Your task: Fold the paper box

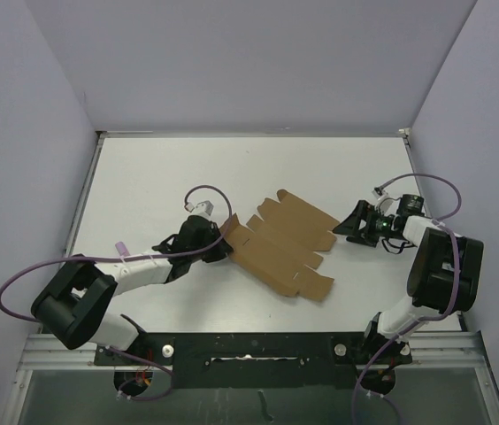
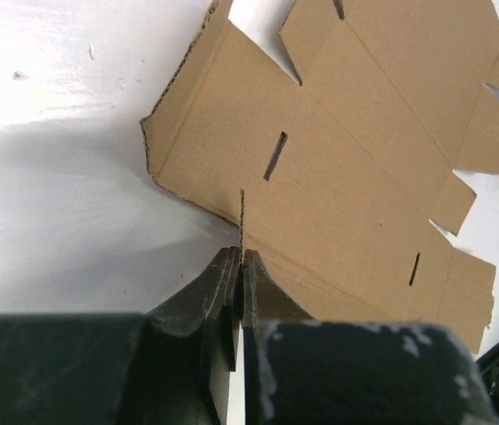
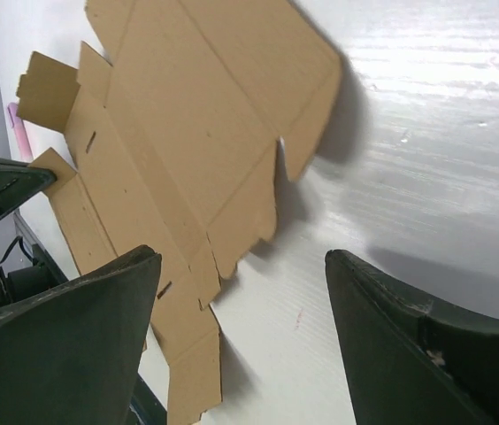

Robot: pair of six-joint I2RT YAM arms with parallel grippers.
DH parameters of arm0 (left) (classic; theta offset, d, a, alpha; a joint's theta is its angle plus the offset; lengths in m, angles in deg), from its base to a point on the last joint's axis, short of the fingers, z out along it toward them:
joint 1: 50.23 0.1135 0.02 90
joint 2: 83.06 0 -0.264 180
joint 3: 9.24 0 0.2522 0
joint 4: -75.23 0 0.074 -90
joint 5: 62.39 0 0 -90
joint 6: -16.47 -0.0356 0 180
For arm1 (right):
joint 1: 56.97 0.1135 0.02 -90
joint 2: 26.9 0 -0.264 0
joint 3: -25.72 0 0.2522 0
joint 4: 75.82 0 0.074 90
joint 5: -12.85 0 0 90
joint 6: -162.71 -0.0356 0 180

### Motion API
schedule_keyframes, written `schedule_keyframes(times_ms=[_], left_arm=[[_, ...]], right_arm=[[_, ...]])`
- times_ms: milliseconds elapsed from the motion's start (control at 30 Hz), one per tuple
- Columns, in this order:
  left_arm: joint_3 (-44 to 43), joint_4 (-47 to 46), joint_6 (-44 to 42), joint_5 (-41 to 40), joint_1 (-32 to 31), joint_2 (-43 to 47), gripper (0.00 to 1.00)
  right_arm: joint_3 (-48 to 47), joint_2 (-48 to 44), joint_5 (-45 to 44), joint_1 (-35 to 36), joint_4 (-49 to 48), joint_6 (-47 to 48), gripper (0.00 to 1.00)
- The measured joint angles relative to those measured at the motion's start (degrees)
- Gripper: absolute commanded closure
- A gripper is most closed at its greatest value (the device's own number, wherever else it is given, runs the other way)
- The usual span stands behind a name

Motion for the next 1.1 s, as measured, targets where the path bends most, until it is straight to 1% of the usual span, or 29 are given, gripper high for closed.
schedule_keyframes(times_ms=[133,300,600,833,967,1100], left_arm=[[0.0,0.2,0.6,-1.1,-0.4,0.2,1.0],[0.0,0.5,1.0,-1.5,-1.2,0.2,1.0],[-0.4,0.5,1.4,-1.6,-3.2,0.0,1.0],[-1.1,0.4,2.1,-1.7,-4.0,-0.5,1.0],[-1.6,0.3,2.1,-1.7,-4.6,-1.1,1.0],[-2.6,0.1,2.0,-1.6,-5.2,-3.1,1.0]], right_arm=[[0.0,2.3,-0.7,0.0,0.0,-0.8,0.31],[0.0,4.7,0.2,0.1,-0.6,-2.8,0.44],[0.0,7.1,3.2,0.1,-3.2,-6.4,0.56],[-0.8,12.1,5.6,0.1,-3.1,-7.7,0.63],[-0.9,12.2,5.6,0.4,-3.2,-8.0,0.74],[-0.9,12.2,5.9,0.5,-3.6,-8.2,0.9]])
